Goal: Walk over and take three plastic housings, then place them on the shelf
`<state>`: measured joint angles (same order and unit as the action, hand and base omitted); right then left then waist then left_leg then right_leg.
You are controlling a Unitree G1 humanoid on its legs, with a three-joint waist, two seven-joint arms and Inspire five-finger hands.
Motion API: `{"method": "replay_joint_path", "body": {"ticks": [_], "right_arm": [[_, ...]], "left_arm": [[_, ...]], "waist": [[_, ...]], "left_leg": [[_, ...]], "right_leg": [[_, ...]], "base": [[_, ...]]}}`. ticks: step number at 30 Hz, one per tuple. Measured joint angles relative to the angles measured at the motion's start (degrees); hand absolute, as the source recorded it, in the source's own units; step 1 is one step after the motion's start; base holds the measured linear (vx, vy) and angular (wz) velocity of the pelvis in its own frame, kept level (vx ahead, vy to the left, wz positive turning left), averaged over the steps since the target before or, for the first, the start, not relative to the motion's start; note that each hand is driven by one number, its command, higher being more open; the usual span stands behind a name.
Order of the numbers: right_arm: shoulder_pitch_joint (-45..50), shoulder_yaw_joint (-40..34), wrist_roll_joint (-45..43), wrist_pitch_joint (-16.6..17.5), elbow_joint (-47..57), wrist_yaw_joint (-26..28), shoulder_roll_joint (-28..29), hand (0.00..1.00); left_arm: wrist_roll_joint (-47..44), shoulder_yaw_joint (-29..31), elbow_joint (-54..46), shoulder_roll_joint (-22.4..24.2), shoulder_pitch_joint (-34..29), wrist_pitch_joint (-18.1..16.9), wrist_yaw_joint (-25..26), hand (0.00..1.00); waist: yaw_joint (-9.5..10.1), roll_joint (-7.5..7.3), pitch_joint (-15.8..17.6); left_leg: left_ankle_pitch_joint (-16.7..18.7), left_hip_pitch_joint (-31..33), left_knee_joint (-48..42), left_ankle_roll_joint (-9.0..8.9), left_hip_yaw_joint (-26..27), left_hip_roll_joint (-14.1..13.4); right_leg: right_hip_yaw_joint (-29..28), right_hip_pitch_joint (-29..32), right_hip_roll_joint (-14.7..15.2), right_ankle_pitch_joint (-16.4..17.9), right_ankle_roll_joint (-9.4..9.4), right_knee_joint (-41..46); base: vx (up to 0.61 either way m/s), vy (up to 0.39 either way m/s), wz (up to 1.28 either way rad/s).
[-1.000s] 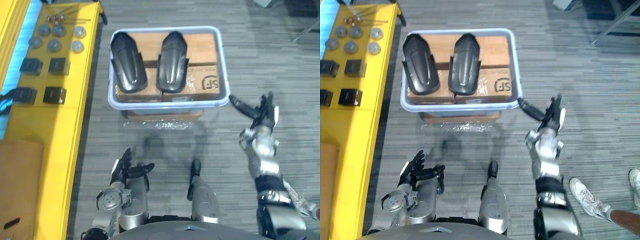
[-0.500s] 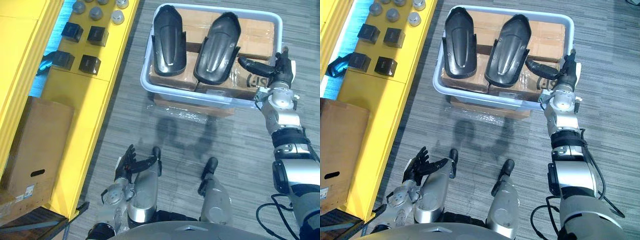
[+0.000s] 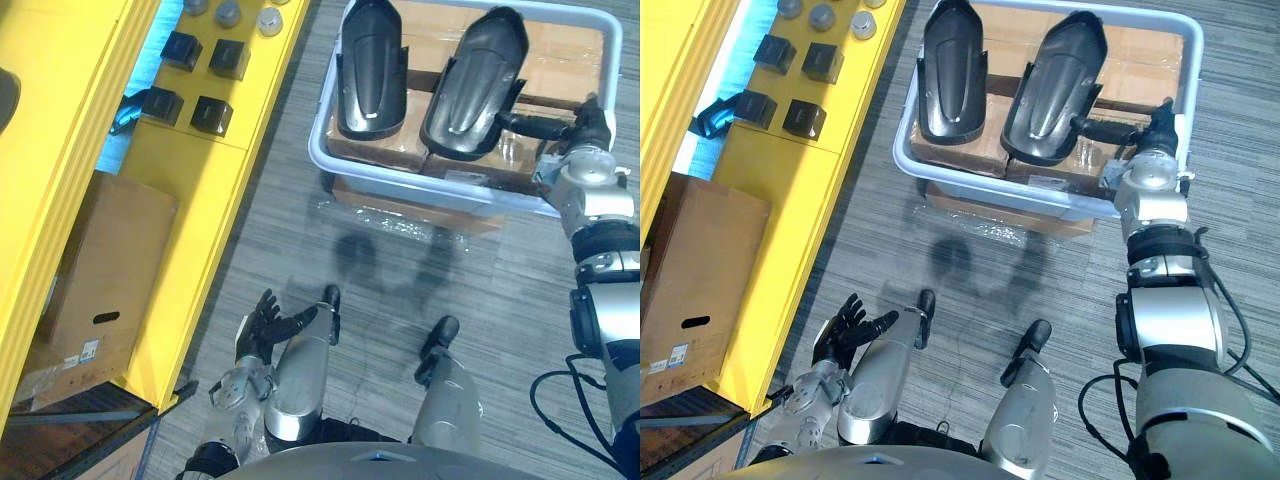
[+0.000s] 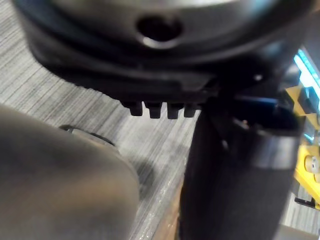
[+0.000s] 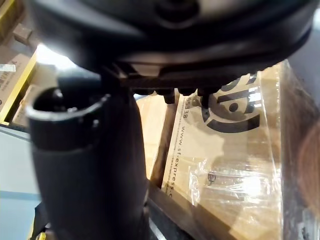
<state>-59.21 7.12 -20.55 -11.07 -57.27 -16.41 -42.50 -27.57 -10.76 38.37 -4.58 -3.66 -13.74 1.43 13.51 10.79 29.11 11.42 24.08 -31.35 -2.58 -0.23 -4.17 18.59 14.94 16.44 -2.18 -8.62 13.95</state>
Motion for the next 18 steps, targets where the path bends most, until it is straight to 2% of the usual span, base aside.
{"method": "replay_joint_path", "body": {"ticks": [1, 5, 10, 18], "right_arm": [[-0.45, 0.86, 0.09, -0.77, -0.72, -0.07, -1.39, 0.0], [-0.88, 4.23, 2.41, -2.53, -1.46, -0.54, -4.87, 0.0], [-3.11, 5.88, 6.31, -7.46, -3.39, -0.5, -9.78, 0.0], [-4.57, 6.64, 10.37, -13.88, -7.35, -0.43, -11.2, 0.0]], "left_arm": [[-0.16, -0.57, 0.66, 0.16, 0.6, 0.0, -0.04, 1.0], [-1.65, -2.99, 2.6, 0.22, 1.86, 0.02, -0.05, 1.0], [-4.48, -4.04, 3.54, 0.17, 2.69, 0.06, -0.33, 1.0], [-6.46, -5.3, 4.82, 0.23, 3.25, 0.01, -0.52, 1.0]], "waist": [[0.64, 0.49, -0.33], [2.21, 2.29, -1.57], [3.77, 2.75, -1.89], [4.53, 3.58, -2.48]], "left_leg": [[-0.2, 0.5, 0.01, 0.07, -0.28, 0.42], [-0.34, 2.6, -0.57, 0.2, -1.18, 1.58], [-0.1, 3.82, -0.57, -0.19, -1.61, 1.66], [-0.34, 3.8, -0.49, 0.03, -2.49, 1.68]], "right_leg": [[0.19, 0.63, 0.51, 0.33, -0.08, 0.85], [1.1, 2.17, 1.63, 0.73, -0.17, 2.07], [1.72, 3.0, 1.73, 0.79, -0.07, 2.2], [2.33, 3.33, 1.89, 2.19, -0.13, 3.5]], "base": [[-0.03, 0.026, 0.17], [-0.02, 0.031, 0.16], [-0.01, 0.012, 0.04], [0.03, -0.024, 0.03]]}}
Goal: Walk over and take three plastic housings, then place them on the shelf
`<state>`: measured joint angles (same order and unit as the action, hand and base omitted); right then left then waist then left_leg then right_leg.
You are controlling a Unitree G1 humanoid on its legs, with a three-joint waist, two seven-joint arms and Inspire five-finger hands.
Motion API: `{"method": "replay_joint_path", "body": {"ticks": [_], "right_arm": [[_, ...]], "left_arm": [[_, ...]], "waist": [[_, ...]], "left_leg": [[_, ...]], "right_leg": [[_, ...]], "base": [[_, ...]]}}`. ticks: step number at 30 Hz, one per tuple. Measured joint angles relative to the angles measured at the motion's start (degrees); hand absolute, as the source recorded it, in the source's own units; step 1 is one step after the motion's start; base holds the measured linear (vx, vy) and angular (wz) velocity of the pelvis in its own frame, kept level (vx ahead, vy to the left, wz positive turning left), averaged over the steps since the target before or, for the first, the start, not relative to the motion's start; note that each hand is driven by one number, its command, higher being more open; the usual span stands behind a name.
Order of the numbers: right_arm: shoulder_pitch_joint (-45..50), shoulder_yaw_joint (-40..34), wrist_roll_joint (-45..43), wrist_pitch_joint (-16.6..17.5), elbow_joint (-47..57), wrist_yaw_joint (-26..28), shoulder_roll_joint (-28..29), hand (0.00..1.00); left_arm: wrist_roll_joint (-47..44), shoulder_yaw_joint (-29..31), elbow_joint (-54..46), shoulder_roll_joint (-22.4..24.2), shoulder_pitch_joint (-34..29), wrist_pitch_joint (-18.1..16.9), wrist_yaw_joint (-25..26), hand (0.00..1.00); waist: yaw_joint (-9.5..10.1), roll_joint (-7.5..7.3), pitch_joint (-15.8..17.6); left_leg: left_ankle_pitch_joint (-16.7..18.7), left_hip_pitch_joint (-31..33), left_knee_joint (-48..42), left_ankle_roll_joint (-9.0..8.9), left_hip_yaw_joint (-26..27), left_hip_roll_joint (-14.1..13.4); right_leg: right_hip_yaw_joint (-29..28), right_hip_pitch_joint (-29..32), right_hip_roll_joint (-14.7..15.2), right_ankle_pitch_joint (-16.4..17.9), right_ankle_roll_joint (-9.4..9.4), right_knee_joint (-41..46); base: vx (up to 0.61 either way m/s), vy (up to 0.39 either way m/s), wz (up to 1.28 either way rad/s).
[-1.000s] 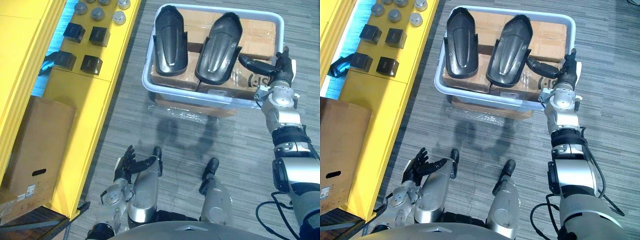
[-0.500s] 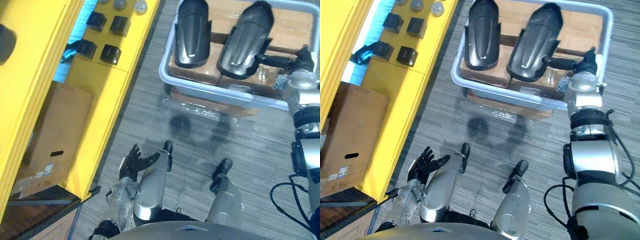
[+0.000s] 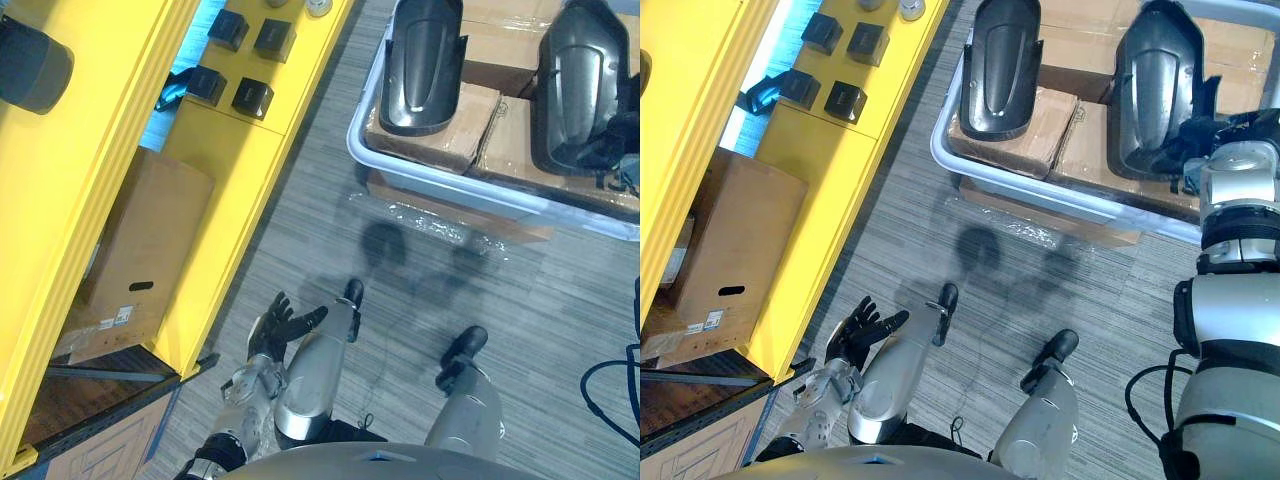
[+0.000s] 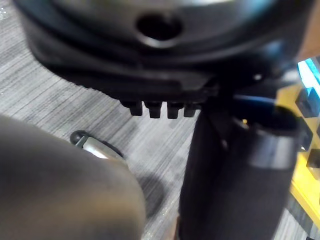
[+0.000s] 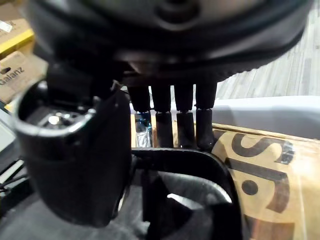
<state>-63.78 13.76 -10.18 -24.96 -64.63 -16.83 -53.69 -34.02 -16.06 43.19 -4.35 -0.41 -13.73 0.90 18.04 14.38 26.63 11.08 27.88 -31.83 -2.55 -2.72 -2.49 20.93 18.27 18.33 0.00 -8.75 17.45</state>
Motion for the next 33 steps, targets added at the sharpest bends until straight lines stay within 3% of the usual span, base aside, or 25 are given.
{"method": "replay_joint_path", "body": {"ticks": [5, 7, 11, 14, 23, 27, 33], "right_arm": [[0.01, -0.81, 1.99, -2.35, -1.05, 1.81, 2.32, 0.0], [0.02, -1.04, 3.2, -1.62, -1.58, 2.68, 2.41, 0.0], [1.73, -1.31, 5.23, 3.26, -2.24, 3.43, 3.87, 0.0], [1.87, -1.17, 7.36, 5.11, -1.54, 2.64, 5.39, 0.0], [2.13, 1.72, 14.72, 9.76, 11.74, -1.12, 7.35, 0.0], [2.14, 1.71, 19.39, 11.67, 14.92, -2.45, 8.55, 0.0], [2.5, 1.5, 21.92, 12.74, 16.07, -3.71, 12.53, 0.0]], "left_arm": [[0.01, -0.05, 0.0, 0.07, 0.0, -0.04, -0.12, 1.0], [0.02, -0.02, 0.0, 0.06, 0.0, -0.09, -0.12, 1.0], [0.44, -0.01, 0.03, -0.03, -0.17, -0.07, 0.17, 1.0], [0.48, 0.13, -0.18, -0.38, -0.38, 0.27, 0.37, 1.0], [0.48, 4.64, -8.82, -1.15, -4.94, 1.67, 4.05, 1.0], [0.47, 7.31, -21.42, -1.1, -7.55, 2.43, 6.83, 1.0], [2.98, 8.98, -37.2, -1.56, -7.63, 2.38, 7.04, 1.0]], "waist": [[0.45, 0.06, -0.05], [0.52, 0.07, -0.05], [-0.05, 0.01, -0.02], [-1.2, -0.14, 0.09], [-4.25, -4.59, 3.14], [-5.4, -5.89, 3.91], [-7.11, -7.24, 4.01]], "left_leg": [[0.11, -0.6, -0.1, -0.17, -0.56, 0.04], [0.14, -0.71, -0.15, -0.24, -0.75, 0.0], [0.2, -2.29, -0.04, -0.33, -0.75, -0.16], [0.24, -2.7, -0.02, -0.36, -0.63, -0.4], [0.16, -9.39, 3.62, -1.39, 1.5, -3.22], [-1.16, -12.68, 7.22, -2.13, 1.87, -4.19], [-3.0, -16.32, 10.73, -2.53, 1.35, -4.37]], "right_leg": [[0.13, 0.26, 0.48, 1.77, 0.24, 2.63], [0.29, 0.22, 0.5, 2.06, 0.42, 3.15], [0.32, -1.26, 0.49, 2.3, 0.49, 3.37], [0.24, -1.81, 0.41, 2.29, 0.49, 3.31], [-1.0, -6.4, -2.61, 1.93, 0.98, -0.13], [-0.65, -8.39, -3.38, 1.65, 1.4, -0.73], [0.24, -10.99, -3.81, 1.39, 2.06, -1.53]], "base": [[0.0, -0.025, 0.05], [-0.03, -0.018, 0.04], [0.0, 0.0, 0.0], [0.0, 0.0, -0.02], [0.01, -0.025, -0.17], [0.05, -0.056, -0.05], [0.02, -0.043, 0.01]]}}
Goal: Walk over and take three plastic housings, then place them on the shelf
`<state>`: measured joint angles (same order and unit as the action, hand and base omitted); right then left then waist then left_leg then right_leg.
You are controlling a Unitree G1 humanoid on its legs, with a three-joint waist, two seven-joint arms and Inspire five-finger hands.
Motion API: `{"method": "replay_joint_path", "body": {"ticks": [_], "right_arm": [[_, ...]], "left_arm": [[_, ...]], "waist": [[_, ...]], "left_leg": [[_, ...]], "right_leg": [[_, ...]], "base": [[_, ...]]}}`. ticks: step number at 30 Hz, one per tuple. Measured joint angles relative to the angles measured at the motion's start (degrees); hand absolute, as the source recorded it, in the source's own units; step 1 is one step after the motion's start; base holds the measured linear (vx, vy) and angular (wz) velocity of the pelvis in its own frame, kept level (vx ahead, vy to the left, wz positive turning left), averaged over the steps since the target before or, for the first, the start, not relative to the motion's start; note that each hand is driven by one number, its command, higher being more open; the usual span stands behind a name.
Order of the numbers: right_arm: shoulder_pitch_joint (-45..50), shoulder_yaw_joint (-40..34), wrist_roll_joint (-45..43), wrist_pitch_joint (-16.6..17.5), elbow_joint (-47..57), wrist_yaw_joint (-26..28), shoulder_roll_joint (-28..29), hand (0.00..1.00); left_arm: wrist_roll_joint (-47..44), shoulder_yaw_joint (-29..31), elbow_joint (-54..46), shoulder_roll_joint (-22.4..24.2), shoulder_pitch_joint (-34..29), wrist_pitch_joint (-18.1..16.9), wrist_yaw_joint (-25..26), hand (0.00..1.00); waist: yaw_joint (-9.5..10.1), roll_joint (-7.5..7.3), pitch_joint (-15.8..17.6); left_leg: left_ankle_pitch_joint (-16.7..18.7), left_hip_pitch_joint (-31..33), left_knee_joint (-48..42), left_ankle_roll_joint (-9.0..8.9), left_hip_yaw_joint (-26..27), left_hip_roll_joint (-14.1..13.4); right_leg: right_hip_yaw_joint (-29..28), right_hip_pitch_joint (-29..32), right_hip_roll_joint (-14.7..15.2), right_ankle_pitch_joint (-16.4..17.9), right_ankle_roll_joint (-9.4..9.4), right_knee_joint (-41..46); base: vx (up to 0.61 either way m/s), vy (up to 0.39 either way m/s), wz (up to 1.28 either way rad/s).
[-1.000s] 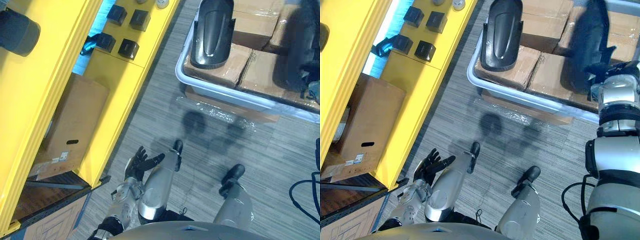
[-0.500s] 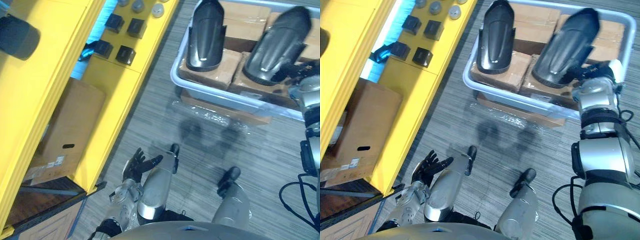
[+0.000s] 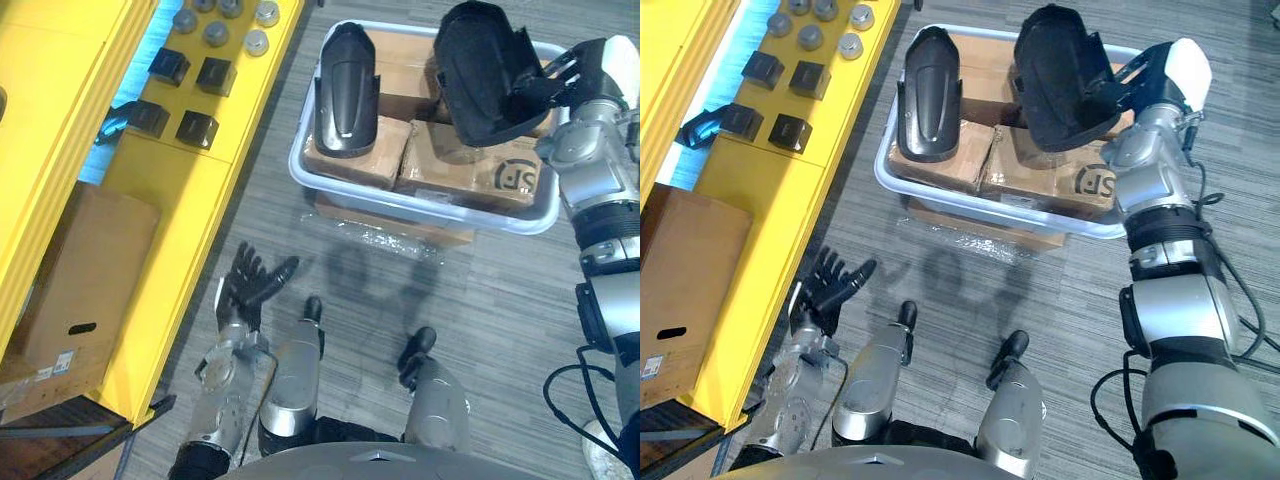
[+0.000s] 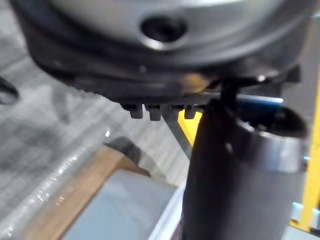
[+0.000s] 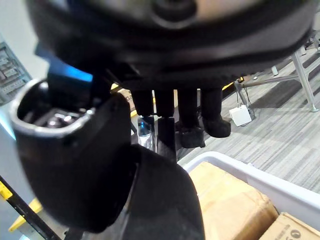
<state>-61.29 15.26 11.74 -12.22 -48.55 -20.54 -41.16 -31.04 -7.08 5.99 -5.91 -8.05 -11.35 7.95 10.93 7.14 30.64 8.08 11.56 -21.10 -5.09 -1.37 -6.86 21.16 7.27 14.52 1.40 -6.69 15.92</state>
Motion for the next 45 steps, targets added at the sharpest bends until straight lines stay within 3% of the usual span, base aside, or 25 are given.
{"method": "replay_joint_path", "body": {"ticks": [5, 8, 15, 17, 23, 29, 32, 40, 45], "right_arm": [[0.0, 0.0, 1.31, 0.38, 0.02, -0.34, 2.52, 0.0], [0.0, 0.04, 1.43, 1.17, 0.03, -2.18, 5.71, 0.0], [-0.02, 0.78, 9.03, 4.11, 4.48, -5.32, 8.39, 0.0], [-0.01, 1.24, 12.55, 6.03, 8.41, -5.66, 8.85, 0.0], [2.26, 2.41, 15.12, 12.68, 16.79, -7.39, 11.4, 0.0], [5.11, 5.26, 20.75, 17.83, 17.81, -7.57, 13.55, 0.0], [5.68, 6.94, 21.83, 19.22, 17.82, -7.55, 14.44, 0.0], [6.78, 7.45, 23.73, 20.93, 17.98, -7.6, 14.61, 0.0], [7.91, 7.96, 23.74, 22.05, 18.29, -8.04, 15.26, 0.0]], "left_arm": [[1.72, -1.27, -2.21, -2.82, 5.4, 1.09, -0.07, 1.0], [-0.79, -2.17, -2.57, -4.11, 9.14, 4.56, -0.1, 1.0], [-15.88, -5.73, -1.74, -5.24, 16.9, 15.89, -1.7, 1.0], [-19.92, -6.43, 0.65, -6.34, 20.99, 18.14, -2.15, 1.0], [-23.22, -6.49, 10.01, -7.65, 32.16, 19.61, -2.14, 1.0], [-27.88, -6.6, 12.07, -7.61, 38.0, 18.6, -1.69, 1.0], [-30.79, -7.32, 13.27, -7.09, 40.4, 16.14, -0.39, 1.0], [-48.77, -7.59, 14.12, -4.78, 43.68, 5.19, -0.82, 1.0], [-52.32, -7.6, 14.13, -4.02, 43.68, 2.05, -1.13, 1.0]], "waist": [[-0.01, -1.29, -0.09], [0.15, -2.49, -0.17], [-0.43, -2.96, -0.2], [-1.06, -4.15, -0.3], [-3.67, -7.75, -1.23], [-5.39, -9.94, -2.48], [-6.33, -10.22, -2.67], [-6.53, -10.67, -2.93], [-6.36, -11.23, -3.59]], "left_leg": [[-0.37, -0.15, 0.48, -0.56, 0.07, -1.15], [-0.64, 0.05, 0.57, -1.0, 0.39, -1.91], [-1.2, 0.1, 0.61, -1.56, 1.58, -3.26], [-1.57, -0.14, 1.04, -1.73, 2.22, -3.71], [-2.13, -2.98, 2.71, -1.64, 4.9, -3.86], [-2.17, -4.73, 3.45, -1.55, 6.91, -4.03], [-2.17, -4.95, 3.38, -1.55, 7.13, -4.1], [-2.18, -5.32, 3.39, -1.56, 7.18, -4.13], [-2.17, -6.1, 3.89, -1.56, 7.18, -3.9]], "right_leg": [[0.02, -0.37, -1.36, -0.91, 1.04, -1.5], [-0.17, -0.57, -2.64, -1.73, 1.62, -3.42], [-1.19, -0.73, -4.49, -3.82, 2.31, -5.94], [-1.74, -0.51, -4.94, -4.3, 2.53, -6.29], [-4.25, -1.46, -5.3, -6.03, 2.7, -8.19], [-5.67, -3.88, -6.05, -8.66, 2.56, -13.1], [-5.81, -4.43, -6.27, -9.36, 2.52, -14.16], [-5.89, -4.92, -6.39, -9.7, 2.55, -14.44], [-5.82, -6.65, -6.53, -10.74, 2.56, -16.94]], "base": [[-0.04, -0.012, -0.06], [-0.08, -0.015, -0.13], [-0.06, -0.013, -0.12], [-0.02, -0.022, -0.15], [-0.01, -0.001, -0.21], [-0.03, 0.01, -0.16], [-0.02, -0.001, -0.04], [0.0, -0.001, 0.0], [0.0, 0.0, 0.0]]}}
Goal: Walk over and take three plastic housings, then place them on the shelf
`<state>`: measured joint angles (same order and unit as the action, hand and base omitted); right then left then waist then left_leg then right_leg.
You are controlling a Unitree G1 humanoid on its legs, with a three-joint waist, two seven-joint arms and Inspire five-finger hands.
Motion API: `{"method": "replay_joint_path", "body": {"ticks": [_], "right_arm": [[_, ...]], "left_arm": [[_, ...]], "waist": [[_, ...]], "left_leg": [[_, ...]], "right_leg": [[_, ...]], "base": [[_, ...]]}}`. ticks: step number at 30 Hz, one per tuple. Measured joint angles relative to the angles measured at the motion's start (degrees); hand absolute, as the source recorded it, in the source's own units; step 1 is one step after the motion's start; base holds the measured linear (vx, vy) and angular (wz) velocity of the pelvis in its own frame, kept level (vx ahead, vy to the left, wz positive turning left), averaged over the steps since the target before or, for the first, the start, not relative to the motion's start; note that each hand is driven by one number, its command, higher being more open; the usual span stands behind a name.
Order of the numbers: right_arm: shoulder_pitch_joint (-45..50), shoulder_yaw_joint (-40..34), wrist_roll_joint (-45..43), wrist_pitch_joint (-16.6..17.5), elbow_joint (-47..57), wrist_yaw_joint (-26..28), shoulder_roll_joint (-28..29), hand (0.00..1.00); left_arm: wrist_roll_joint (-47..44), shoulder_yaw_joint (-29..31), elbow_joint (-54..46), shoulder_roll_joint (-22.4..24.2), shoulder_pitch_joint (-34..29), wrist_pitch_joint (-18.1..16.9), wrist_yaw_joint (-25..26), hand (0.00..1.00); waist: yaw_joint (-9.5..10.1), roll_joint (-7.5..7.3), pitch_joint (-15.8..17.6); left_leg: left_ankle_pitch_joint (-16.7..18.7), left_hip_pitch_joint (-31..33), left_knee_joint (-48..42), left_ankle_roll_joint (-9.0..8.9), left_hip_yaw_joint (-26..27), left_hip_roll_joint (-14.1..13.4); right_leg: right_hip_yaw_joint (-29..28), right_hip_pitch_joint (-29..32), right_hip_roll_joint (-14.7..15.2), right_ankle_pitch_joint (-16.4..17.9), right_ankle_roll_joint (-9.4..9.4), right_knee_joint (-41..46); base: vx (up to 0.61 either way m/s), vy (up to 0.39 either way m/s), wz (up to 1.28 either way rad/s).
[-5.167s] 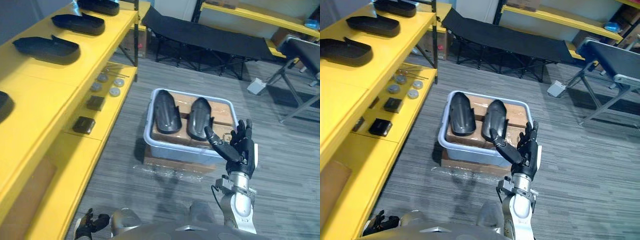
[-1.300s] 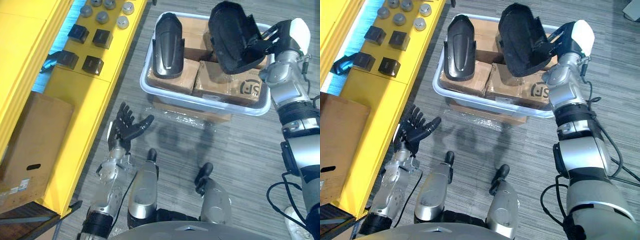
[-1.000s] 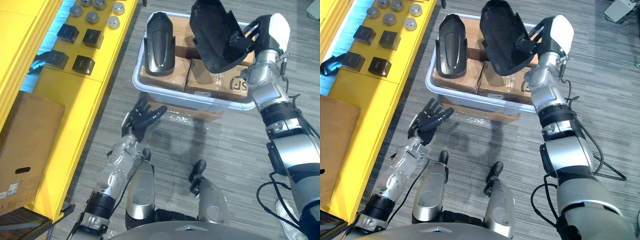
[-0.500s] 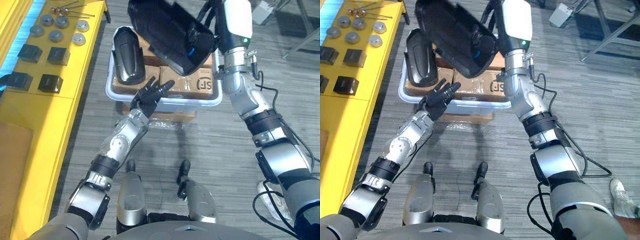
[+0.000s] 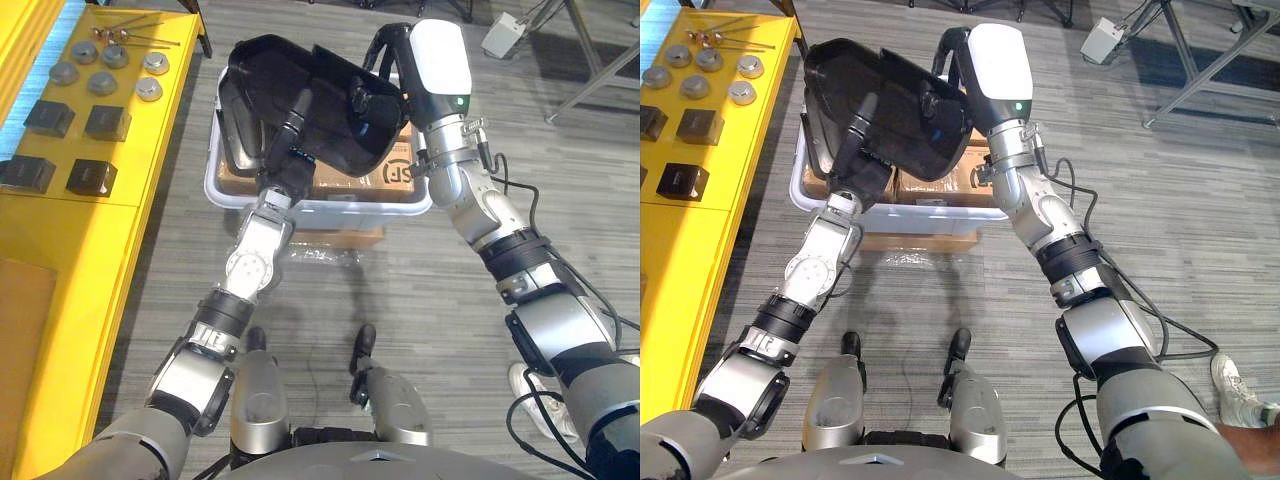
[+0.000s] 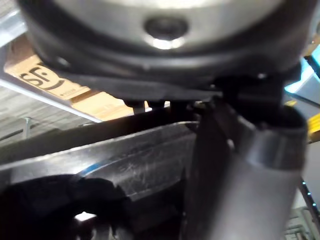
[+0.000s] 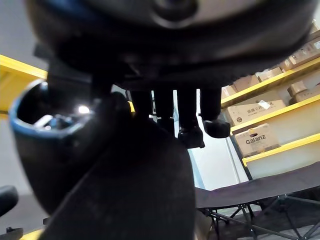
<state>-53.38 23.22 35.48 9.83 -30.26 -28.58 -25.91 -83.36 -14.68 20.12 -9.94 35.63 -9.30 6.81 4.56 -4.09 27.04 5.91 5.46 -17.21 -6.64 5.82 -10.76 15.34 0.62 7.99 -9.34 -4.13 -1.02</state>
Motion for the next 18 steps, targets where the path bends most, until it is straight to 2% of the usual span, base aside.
{"method": "replay_joint_path", "body": {"ticks": [1, 2, 15, 18], "right_arm": [[0.48, 0.0, 0.0, 0.03, 0.36, -0.26, 0.02, 0.0], [1.45, 0.14, -0.01, 0.18, 1.4, -0.95, 0.14, 0.0], [3.16, 1.35, -0.39, 1.84, 5.57, -3.31, 2.99, 0.0], [3.43, 1.99, -1.26, 2.11, 6.39, -3.83, 3.42, 0.0]], "left_arm": [[-0.31, -0.05, 0.0, 0.0, 0.0, -0.14, 0.0, 1.0], [-0.66, -0.14, 0.0, 0.01, 0.0, -0.42, 0.02, 0.0], [-1.61, -0.48, 0.75, 0.23, -0.22, 0.85, 0.29, 0.0], [-0.21, -1.04, 0.77, 0.37, -0.35, 0.67, -1.34, 0.0]], "waist": [[0.06, -0.12, -0.08], [0.05, -0.29, -0.19], [-0.14, -0.3, -0.22], [-0.03, -0.28, -0.23]], "left_leg": [[0.0, -0.01, 0.04, 0.0, -0.01, 0.02], [0.0, 0.0, 0.08, 0.0, -0.01, 0.07], [-0.03, -0.3, 0.38, -0.01, -0.13, 0.3], [-0.03, -0.76, 0.5, -0.01, -0.14, 0.34]], "right_leg": [[0.02, -0.15, -0.03, -0.17, -0.05, -0.29], [0.03, -0.18, -0.01, -0.19, -0.07, -0.38], [0.3, -1.32, -0.09, -1.02, -0.09, -2.28], [0.36, -2.0, -0.1, -1.1, -0.13, -2.78]], "base": [[0.0, 0.0, 0.0], [0.0, 0.0, 0.0], [0.0, 0.0, 0.0], [0.0, 0.0, 0.0]]}}
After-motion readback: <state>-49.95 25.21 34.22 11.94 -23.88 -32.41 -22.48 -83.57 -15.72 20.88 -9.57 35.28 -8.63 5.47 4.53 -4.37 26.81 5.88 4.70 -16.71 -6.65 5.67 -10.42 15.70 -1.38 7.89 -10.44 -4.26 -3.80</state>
